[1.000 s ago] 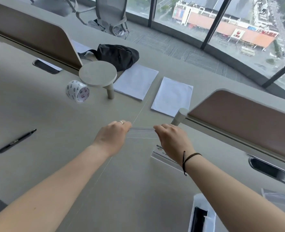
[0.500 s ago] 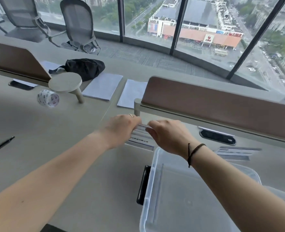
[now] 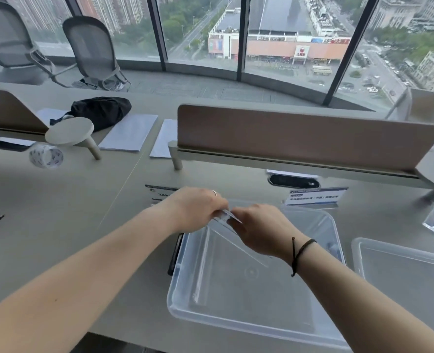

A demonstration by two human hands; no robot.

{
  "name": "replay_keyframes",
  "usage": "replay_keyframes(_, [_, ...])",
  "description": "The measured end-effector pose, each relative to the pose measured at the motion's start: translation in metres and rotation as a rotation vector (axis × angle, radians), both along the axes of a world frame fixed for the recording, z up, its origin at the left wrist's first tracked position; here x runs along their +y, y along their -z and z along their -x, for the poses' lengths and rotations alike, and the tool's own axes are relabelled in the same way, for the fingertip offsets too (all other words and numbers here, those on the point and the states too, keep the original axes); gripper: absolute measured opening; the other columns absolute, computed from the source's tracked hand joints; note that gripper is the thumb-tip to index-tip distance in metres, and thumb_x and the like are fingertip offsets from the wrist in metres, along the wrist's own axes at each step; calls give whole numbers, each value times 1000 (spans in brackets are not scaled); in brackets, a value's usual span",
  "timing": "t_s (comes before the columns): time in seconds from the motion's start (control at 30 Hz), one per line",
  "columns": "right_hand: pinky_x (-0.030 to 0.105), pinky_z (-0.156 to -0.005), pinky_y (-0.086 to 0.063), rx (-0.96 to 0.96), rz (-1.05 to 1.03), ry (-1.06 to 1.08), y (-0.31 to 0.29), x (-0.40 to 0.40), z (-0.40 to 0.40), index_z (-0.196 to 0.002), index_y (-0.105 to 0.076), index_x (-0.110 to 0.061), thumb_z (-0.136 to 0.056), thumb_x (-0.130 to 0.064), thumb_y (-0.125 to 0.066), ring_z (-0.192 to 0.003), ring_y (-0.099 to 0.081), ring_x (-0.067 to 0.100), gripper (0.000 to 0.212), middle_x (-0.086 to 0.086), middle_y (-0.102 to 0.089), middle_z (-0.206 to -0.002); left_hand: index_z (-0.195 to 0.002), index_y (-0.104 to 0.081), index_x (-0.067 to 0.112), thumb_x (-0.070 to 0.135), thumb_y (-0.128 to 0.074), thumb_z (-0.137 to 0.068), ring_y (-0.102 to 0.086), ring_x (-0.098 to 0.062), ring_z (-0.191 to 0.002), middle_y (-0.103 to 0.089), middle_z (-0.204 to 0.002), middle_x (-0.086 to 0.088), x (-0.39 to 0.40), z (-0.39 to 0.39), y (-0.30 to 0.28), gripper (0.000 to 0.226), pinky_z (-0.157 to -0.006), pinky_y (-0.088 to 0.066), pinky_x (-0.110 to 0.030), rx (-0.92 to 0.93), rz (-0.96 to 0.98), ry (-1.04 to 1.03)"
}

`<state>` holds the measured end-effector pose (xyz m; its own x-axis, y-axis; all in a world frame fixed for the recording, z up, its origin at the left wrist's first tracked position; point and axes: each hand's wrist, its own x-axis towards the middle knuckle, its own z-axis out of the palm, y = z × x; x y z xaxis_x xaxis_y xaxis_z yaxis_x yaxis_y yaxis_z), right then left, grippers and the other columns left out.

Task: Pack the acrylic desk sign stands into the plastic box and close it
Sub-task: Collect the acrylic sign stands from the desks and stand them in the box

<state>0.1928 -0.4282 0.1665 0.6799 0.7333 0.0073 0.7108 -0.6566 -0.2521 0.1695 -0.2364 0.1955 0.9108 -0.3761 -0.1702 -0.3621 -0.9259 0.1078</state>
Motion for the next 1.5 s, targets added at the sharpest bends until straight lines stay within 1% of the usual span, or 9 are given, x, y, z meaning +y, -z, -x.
replay_keyframes(0.23, [37, -60, -40, 187, 11, 206, 50, -27, 21, -76, -49, -16, -99, -36, -39, -74, -52, 40, 31, 12, -63, -80, -121, -63, 30, 37, -56, -96, -54, -17, -120, -62, -124, 7, -12, 9, 52, 27, -93, -47, -37, -47, 162, -208])
replay_keyframes(0.33, [34, -61, -35, 313, 11, 335, 84, -28, 22, -71, -42, -14, -97, -35, -39, -71, -46, 35, 34, 14, -63, -85, -146, -40, 27, 42, -55, -96, -11, -25, -149, -24, -160, -5, -6, 18, 77, 55, -119, -22, -40, 9, 15, -334])
replay_keyframes(0.47, [33, -60, -36, 511, -35, 508, 119, -23, 21, -63, -39, -15, -95, -30, -41, -70, -48, 33, 35, 7, -51, -70, -151, -26, 31, 53, -51, -94, 24, -30, -147, 23, -161, -11, 1, 38, 109, 66, -122, -6, -47, 179, -178, -408])
replay_keyframes(0.67, [32, -51, -31, 725, -114, 589, 149, -12, 23, -61, -31, -13, -96, -24, -46, -60, -49, 33, 40, 6, -42, -59, -150, -35, 24, 50, -35, -101, 17, -33, -148, 17, -163, -5, -5, 54, 130, 55, -120, -7, -46, 202, -278, -373])
replay_keyframes(0.83, [38, -56, -55, 898, -262, 666, 159, 3, 28, -67, -46, -9, -89, -20, -50, -81, -65, 50, 25, 13, -44, -60, -156, -17, 20, 48, -33, -103, 30, -40, -143, 23, -162, -6, -7, 52, 118, 62, -120, -12, -48, 338, -313, -355])
replay_keyframes(0.93, [52, -74, -59, 964, -305, 696, 163, 10, 29, -104, -63, 7, -89, -25, -52, -82, -67, 48, 37, 26, -69, -90, -157, -15, 21, 48, -37, -102, 28, -40, -143, 21, -162, -4, -9, 52, 118, 64, -120, -10, -47, 355, -289, -366])
replay_keyframes(1.0, [41, -77, -60, 1002, -291, 704, 166, 15, 30, -118, -66, -6, -88, -35, -53, -81, -71, 34, 43, 13, -72, -95, -157, -14, 23, 48, -40, -101, 27, -41, -144, 20, -163, -2, -8, 51, 117, 66, -120, -11, -48, 370, -271, -379])
replay_keyframes(1.1, [43, -84, -59, 1041, -322, 732, 170, 22, 31, -127, -64, -17, -88, -41, -54, -92, -72, 29, 47, 3, -70, -96, -157, -11, 22, 40, -38, -104, 26, -39, -144, 21, -162, -4, -11, 51, 109, 63, -120, -5, -49, 389, -289, -348])
replay_keyframes(1.5, [43, -81, -61, 1130, -457, 830, 170, 48, 33, -134, -58, -17, -92, -40, -57, -89, -73, 28, 48, 11, -72, -112, -156, -16, 23, 35, -50, -100, 26, -42, -144, 18, -163, 2, -1, 49, 120, 67, -119, -11, -50, 416, -194, -377])
